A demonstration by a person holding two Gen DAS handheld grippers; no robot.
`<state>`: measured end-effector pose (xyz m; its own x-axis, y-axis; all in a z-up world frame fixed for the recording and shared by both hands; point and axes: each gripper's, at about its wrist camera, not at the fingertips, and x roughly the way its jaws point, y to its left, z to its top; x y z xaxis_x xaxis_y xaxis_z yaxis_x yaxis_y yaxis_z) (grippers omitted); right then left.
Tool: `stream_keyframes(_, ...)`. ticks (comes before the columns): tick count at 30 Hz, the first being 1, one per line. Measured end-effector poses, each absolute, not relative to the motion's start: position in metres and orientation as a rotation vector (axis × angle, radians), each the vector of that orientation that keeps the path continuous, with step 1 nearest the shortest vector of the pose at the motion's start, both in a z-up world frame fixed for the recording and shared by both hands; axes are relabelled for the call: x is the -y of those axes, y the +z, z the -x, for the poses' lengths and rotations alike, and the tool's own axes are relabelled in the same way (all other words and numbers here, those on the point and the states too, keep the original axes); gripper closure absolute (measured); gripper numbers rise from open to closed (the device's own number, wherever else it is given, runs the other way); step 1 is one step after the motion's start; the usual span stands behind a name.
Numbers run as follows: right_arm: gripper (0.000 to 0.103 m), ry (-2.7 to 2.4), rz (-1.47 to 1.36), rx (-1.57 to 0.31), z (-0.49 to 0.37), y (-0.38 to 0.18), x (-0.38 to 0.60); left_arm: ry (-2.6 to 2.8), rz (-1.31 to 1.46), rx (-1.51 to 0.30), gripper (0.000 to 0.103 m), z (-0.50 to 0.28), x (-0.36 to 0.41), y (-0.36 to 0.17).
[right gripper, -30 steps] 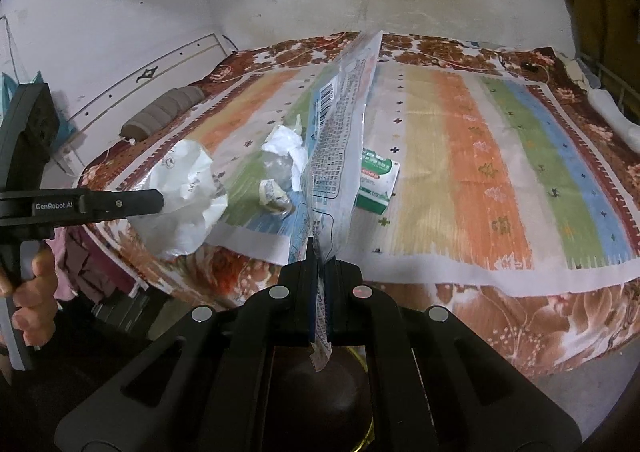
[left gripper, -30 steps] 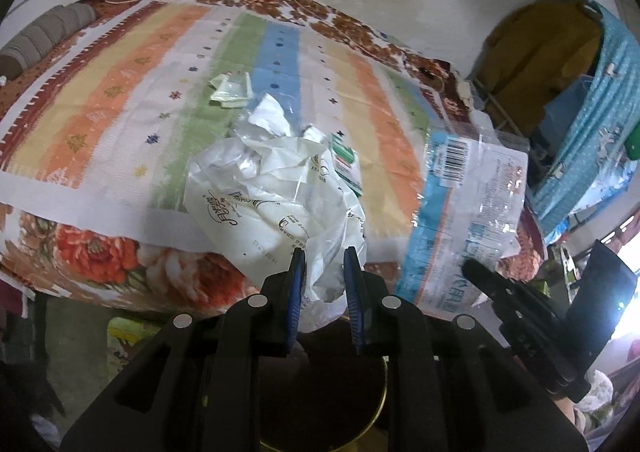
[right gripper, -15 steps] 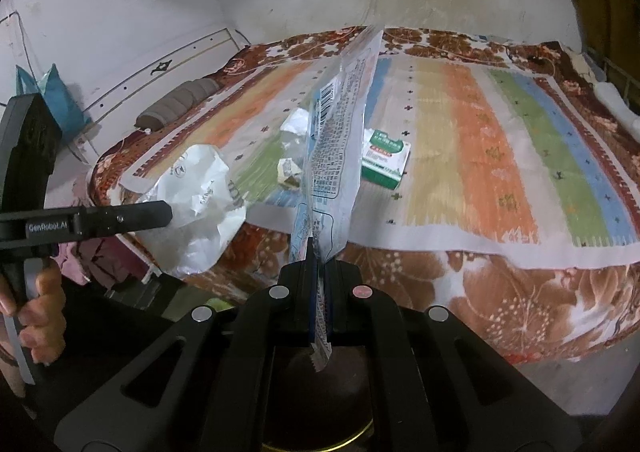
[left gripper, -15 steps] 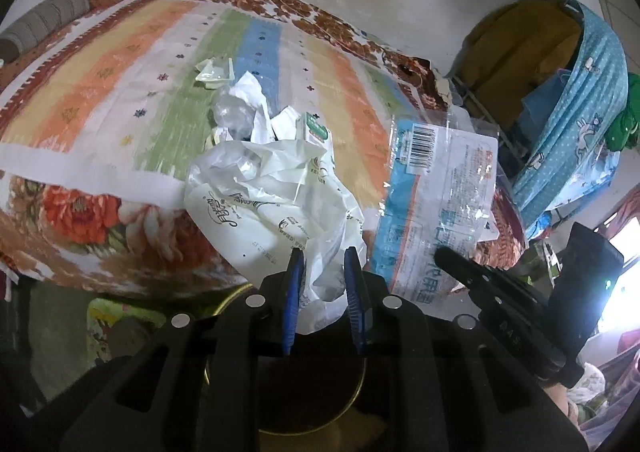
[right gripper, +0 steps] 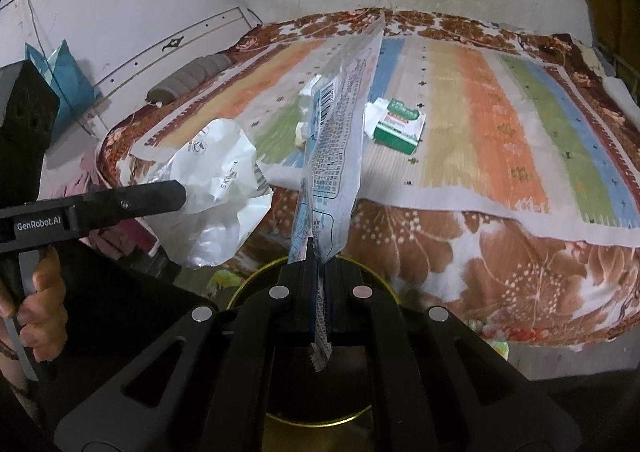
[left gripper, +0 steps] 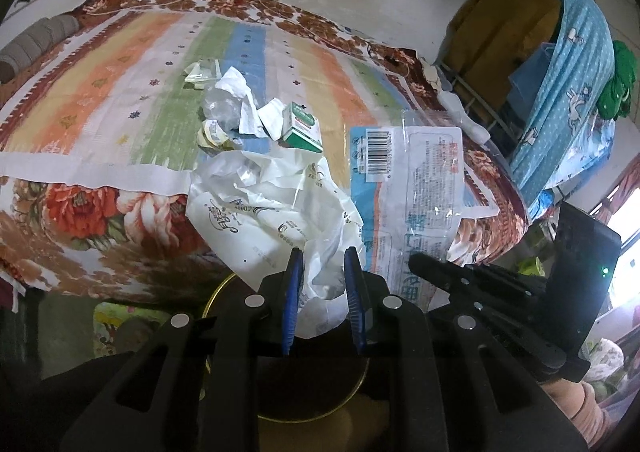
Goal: Collect trash
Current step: 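Lift both held items and carry them toward the gold-rimmed bin, then open both tools over the bin to drop the packet and bag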
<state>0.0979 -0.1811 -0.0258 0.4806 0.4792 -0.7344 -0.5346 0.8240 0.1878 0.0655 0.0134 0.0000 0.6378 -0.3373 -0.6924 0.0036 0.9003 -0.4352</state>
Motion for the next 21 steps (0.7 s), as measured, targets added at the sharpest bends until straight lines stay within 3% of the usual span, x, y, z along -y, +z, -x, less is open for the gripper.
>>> stream_keyframes(21,0.101,0.536,0.012,-1.174,-0.093,-0.094,0.181,-0.148,0.382,-1.02,0.083,-0.058,0.013,-0.046)
